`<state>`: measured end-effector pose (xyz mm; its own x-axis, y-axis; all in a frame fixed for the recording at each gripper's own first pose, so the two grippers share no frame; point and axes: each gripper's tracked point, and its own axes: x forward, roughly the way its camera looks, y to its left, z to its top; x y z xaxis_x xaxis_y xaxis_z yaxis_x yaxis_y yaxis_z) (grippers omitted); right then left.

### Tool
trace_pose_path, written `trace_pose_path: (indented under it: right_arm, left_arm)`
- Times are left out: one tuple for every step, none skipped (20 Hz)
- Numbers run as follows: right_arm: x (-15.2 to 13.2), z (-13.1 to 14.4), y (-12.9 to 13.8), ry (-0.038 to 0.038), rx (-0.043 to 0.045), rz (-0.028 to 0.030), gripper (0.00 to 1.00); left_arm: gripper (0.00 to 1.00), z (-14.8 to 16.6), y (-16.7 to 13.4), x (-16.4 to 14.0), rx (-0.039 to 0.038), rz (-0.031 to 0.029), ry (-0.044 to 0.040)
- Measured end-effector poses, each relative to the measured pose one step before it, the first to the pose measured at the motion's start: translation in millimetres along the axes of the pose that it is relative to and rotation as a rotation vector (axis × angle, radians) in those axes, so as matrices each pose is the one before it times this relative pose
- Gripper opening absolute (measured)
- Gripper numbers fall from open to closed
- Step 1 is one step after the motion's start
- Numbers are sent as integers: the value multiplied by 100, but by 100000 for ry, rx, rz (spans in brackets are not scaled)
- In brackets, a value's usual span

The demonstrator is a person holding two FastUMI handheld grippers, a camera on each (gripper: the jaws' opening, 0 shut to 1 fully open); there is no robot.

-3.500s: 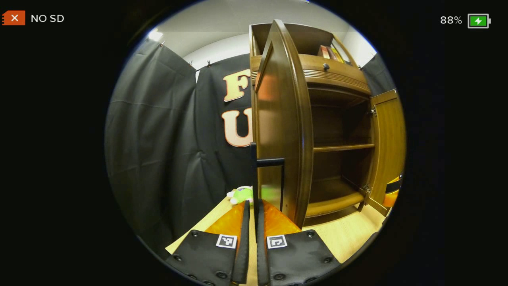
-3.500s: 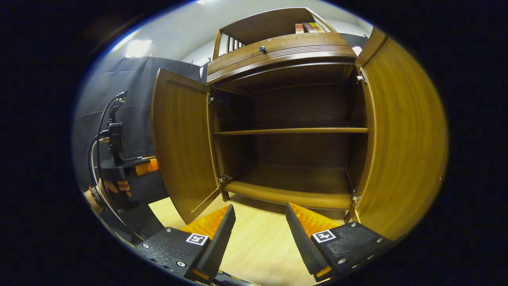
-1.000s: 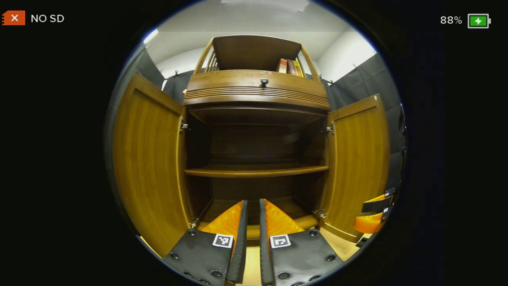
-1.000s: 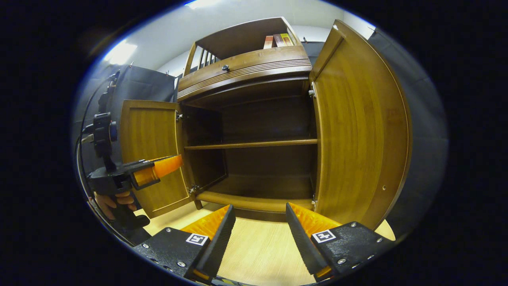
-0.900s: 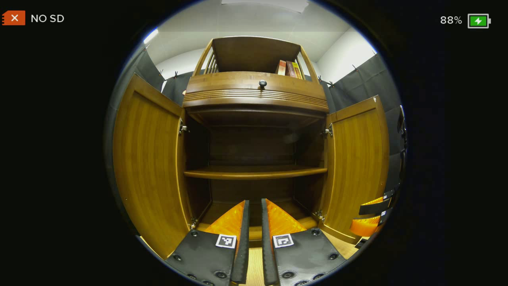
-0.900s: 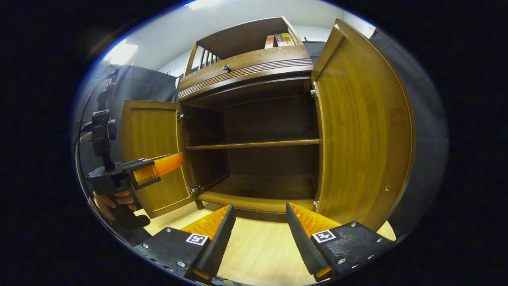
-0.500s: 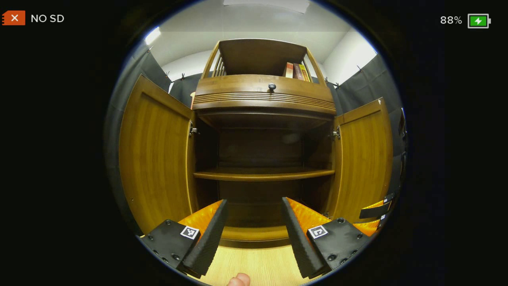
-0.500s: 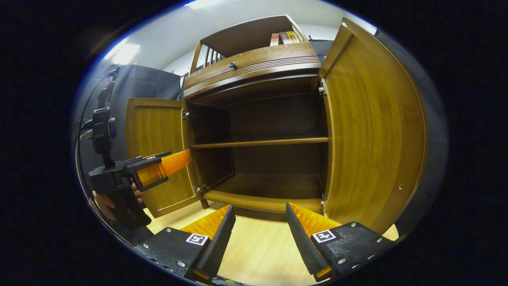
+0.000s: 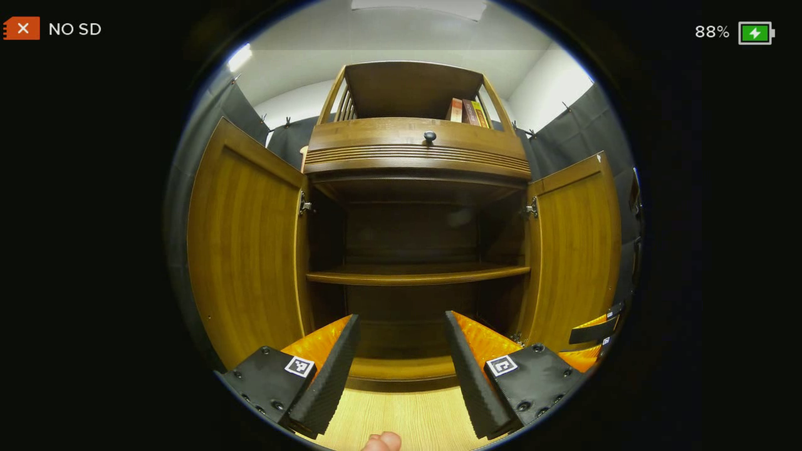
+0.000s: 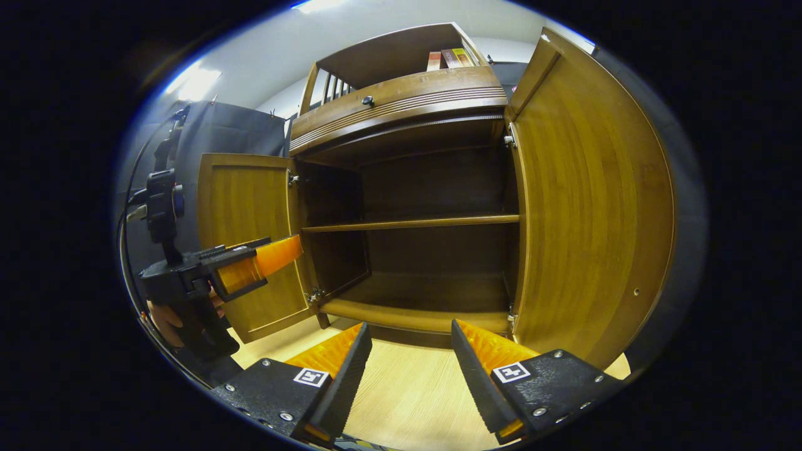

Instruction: Open the right door of the double-door shoe cabinet with the right hand, and open the left door with the left hand.

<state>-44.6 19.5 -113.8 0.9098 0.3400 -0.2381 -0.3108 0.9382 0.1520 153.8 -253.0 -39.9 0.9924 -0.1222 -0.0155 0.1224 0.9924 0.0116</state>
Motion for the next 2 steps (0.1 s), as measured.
trace_pose_path:
  right_arm:
    - [8, -84, -82, 89, 274, -131, 80]
    - [11, -34, -17, 1, 364, -91, 80]
  left_arm:
    - [80, -8, 28, 5, 116, -208, -11]
    - [80, -36, 2, 131, 253, -171, 175]
